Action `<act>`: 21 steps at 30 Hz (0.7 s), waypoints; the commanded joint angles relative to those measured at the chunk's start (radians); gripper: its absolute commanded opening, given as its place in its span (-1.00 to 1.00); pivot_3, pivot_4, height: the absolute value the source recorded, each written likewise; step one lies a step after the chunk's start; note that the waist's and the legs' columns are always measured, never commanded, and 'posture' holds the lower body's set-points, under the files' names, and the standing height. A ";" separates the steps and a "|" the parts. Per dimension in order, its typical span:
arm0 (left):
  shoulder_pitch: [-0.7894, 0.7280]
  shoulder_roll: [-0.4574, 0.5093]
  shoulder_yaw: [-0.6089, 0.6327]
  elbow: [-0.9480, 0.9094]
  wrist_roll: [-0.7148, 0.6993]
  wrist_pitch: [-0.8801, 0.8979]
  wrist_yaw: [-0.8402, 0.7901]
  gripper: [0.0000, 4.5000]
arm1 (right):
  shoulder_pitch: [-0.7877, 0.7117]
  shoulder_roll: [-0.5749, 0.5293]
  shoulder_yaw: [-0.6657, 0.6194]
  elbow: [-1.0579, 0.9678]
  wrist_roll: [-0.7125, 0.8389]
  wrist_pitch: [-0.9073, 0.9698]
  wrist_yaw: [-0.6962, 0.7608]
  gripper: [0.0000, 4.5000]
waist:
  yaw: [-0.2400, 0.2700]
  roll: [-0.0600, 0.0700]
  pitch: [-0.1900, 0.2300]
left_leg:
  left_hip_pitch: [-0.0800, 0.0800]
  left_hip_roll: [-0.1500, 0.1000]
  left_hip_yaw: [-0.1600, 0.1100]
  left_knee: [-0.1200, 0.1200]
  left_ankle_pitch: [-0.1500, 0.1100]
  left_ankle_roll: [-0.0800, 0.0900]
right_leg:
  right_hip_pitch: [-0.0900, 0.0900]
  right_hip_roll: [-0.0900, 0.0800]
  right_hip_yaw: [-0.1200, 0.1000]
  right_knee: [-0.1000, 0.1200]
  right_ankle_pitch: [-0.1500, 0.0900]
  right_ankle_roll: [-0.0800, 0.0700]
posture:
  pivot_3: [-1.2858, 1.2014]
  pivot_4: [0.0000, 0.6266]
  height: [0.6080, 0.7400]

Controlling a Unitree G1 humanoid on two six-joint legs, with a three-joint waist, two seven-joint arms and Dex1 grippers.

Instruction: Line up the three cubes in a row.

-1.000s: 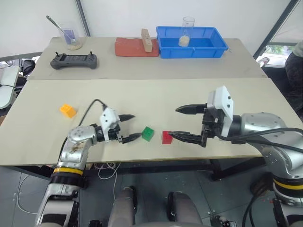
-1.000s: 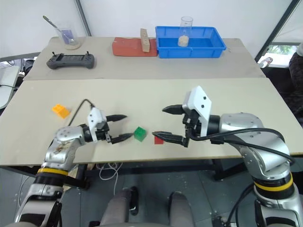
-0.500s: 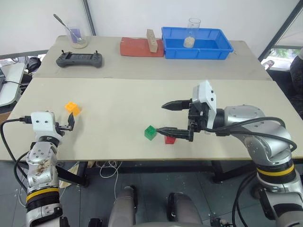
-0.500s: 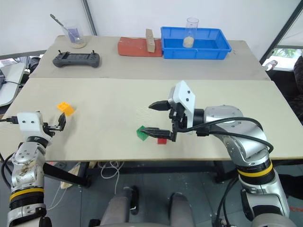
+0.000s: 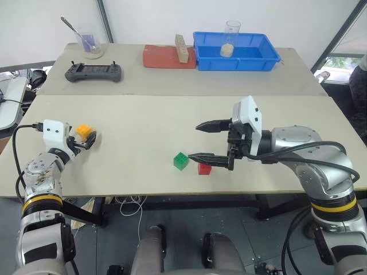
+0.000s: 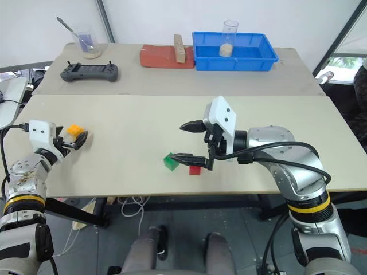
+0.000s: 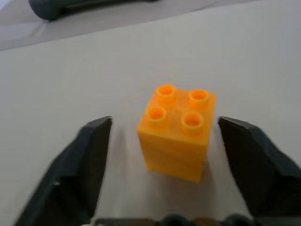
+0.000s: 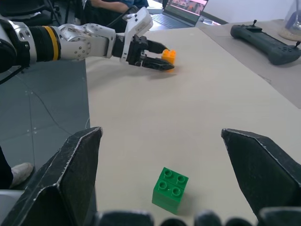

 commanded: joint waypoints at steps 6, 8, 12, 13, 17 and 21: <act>-0.029 0.015 -0.009 0.008 -0.014 -0.034 -0.050 -0.42 | 0.004 -0.015 -0.054 -0.056 0.024 0.017 -0.030 1.00 | -0.001 0.000 0.000 | 0.000 0.000 0.000 0.000 0.000 0.000 | 0.000 0.000 0.000 0.000 0.000 0.000 | 0.03 -0.52 1.00; -0.024 0.008 -0.010 -0.012 -0.018 -0.028 -0.050 -0.42 | 0.003 -0.012 -0.057 -0.056 0.025 0.017 -0.033 1.00 | 0.000 0.000 0.000 | 0.000 0.000 0.000 0.000 0.000 0.000 | 0.000 0.000 0.000 0.000 0.000 0.000 | 0.03 -0.52 1.00; -0.010 -0.016 -0.026 -0.090 -0.032 0.005 -0.069 -0.42 | -0.004 -0.003 -0.064 -0.051 0.030 0.013 -0.038 1.00 | 0.002 0.000 0.000 | 0.000 0.000 0.000 0.000 0.000 0.000 | 0.000 0.000 0.000 0.000 0.000 0.000 | 0.03 -0.52 1.00; -0.006 -0.022 -0.031 -0.112 -0.034 0.013 -0.075 -0.42 | -0.005 -0.001 -0.065 -0.050 0.031 0.011 -0.040 1.00 | 0.002 0.000 0.000 | 0.000 0.000 0.000 0.000 0.000 0.000 | 0.000 0.000 0.000 0.000 0.000 0.000 | 0.03 -0.52 1.00; 0.030 -0.051 -0.088 -0.282 -0.053 0.062 -0.155 -0.42 | -0.007 0.010 -0.080 -0.059 0.049 0.012 -0.048 1.00 | 0.000 0.000 0.000 | 0.000 0.000 0.000 0.000 0.000 0.000 | 0.001 0.000 0.000 0.000 0.000 0.000 | 0.03 -0.52 1.00; 0.083 -0.063 -0.197 -0.558 -0.116 0.171 -0.314 -0.42 | -0.004 0.003 -0.121 -0.091 0.095 0.033 -0.058 1.00 | 0.001 0.000 0.000 | -0.002 0.000 0.000 0.000 0.000 0.000 | 0.003 0.000 0.000 0.001 0.000 0.000 | 0.03 -0.52 1.00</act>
